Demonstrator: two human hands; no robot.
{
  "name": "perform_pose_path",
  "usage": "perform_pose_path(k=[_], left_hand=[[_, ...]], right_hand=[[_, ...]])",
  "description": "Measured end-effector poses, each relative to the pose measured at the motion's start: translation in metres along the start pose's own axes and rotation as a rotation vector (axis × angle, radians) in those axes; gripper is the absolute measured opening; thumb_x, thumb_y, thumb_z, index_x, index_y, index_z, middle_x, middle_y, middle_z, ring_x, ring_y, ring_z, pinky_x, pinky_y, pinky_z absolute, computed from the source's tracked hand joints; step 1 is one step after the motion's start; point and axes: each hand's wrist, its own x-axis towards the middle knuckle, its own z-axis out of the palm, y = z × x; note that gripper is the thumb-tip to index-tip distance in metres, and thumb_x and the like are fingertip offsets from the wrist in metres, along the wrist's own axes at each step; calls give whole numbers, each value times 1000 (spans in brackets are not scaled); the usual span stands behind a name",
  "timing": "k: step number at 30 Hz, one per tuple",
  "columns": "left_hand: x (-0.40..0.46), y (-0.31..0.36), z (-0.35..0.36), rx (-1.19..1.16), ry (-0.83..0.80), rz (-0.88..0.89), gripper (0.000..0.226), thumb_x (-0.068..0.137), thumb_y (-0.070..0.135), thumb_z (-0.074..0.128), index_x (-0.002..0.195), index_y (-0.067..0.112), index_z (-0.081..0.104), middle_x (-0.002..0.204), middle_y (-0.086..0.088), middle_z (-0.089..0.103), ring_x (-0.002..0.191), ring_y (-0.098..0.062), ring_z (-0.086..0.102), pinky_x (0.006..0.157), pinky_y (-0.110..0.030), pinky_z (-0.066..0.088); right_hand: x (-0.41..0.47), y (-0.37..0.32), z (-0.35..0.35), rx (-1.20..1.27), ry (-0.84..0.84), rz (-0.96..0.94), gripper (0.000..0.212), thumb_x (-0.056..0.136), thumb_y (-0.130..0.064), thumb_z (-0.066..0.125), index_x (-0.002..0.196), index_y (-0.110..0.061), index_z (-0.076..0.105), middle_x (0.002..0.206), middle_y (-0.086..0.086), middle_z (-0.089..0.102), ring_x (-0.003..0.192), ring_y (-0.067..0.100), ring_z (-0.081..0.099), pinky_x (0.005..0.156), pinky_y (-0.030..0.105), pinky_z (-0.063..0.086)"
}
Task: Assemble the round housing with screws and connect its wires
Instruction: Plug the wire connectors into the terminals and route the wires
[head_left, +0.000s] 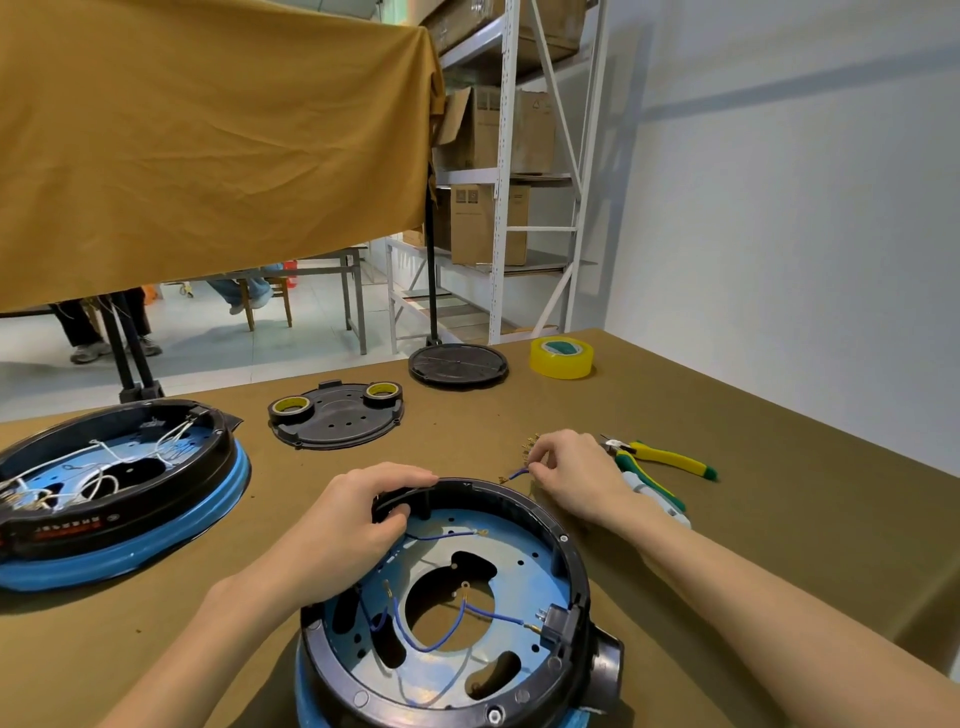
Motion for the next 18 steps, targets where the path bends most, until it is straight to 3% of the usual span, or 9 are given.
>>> perform_pose_path(k=[3,5,8,13,16,18], left_hand=[[0,-1,0,4,-3,0,44,102,11,56,134,40,64,136,28,59,131,8,48,112,-19,39],[0,-1,0,6,-4,0,44,102,11,56,134,41,64,136,29,59,131,9,48,111,-17,38],[0,-1,0,4,-3,-4,44,102,11,56,134,40,64,135,29,59,130,9,49,111,-18,39],[-1,3,0,2,-2,-14,46,101,8,56,133,41,65,135,28,60,130,7,50,112,-20,39],[0,6,2,4,23,-40,47,102,6,54,132,40,65,133,25,62,128,4,51,108,-17,39],[1,8,5,2,60,-66,47,101,4,55,132,37,67,131,23,64,125,3,52,101,-12,37]], right_hand=[[4,-2,-5,195,59,81,12,97,-23,63,98,-23,75,66,-6,72,66,9,70,70,33,60],[4,-4,-10,385,66,127,11,98,-17,63,96,-17,73,59,0,72,54,6,68,57,25,56],[4,-14,-17,691,31,192,14,101,-9,58,96,-10,71,77,8,78,70,15,75,48,26,55],[-1,-34,-27,1236,-156,379,33,107,-2,34,103,2,66,100,23,76,75,26,77,59,34,64],[-5,-42,-30,1417,-184,421,41,108,-15,34,119,10,64,101,26,76,89,36,77,68,38,66],[-7,-44,-33,1562,-282,414,62,111,-41,30,120,10,64,109,29,73,98,41,75,73,41,66]])
